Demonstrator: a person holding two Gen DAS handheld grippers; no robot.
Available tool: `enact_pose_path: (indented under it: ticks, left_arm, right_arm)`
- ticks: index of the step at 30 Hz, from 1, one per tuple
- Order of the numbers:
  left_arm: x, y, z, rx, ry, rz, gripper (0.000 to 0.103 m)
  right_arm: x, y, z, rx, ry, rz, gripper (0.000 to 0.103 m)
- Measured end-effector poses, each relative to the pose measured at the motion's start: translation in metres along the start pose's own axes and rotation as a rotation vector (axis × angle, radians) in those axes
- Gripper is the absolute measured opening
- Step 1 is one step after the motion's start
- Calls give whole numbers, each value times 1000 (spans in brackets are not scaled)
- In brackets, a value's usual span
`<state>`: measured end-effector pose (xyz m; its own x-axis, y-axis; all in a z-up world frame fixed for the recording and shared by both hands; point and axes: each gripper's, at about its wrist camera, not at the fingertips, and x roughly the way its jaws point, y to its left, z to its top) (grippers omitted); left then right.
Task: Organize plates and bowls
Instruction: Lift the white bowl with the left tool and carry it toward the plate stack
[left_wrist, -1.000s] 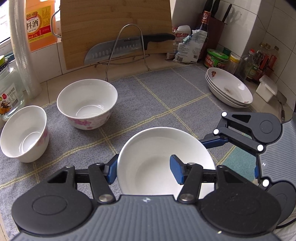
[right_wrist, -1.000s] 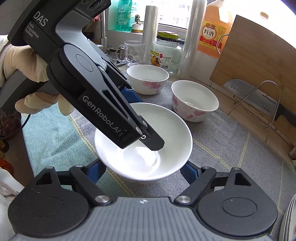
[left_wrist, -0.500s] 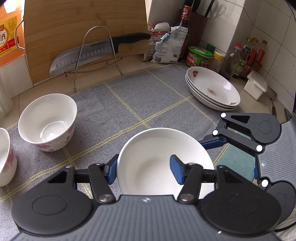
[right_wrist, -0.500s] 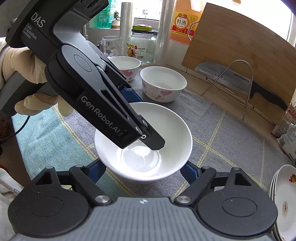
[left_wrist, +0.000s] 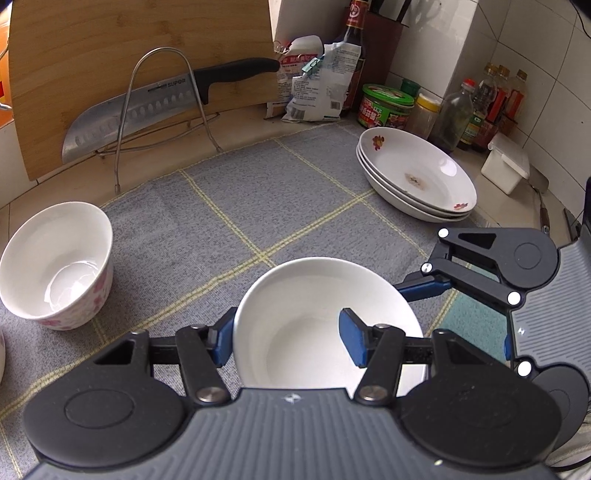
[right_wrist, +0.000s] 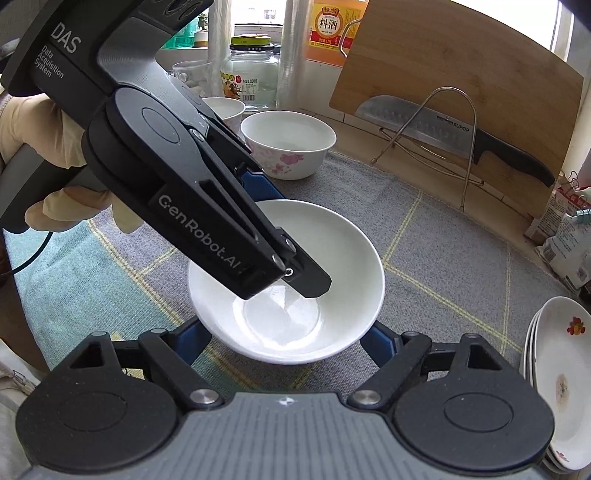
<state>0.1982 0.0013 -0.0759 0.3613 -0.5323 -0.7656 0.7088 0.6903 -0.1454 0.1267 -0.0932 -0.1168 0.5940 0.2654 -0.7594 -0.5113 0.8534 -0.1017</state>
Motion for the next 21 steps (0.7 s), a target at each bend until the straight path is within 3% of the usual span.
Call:
enact_pose_path:
  ticks: [21]
  left_arm:
    - [12,-3,3,-3,14,5,56]
  right_arm:
    - [10,-12,-1,49,23,15,90]
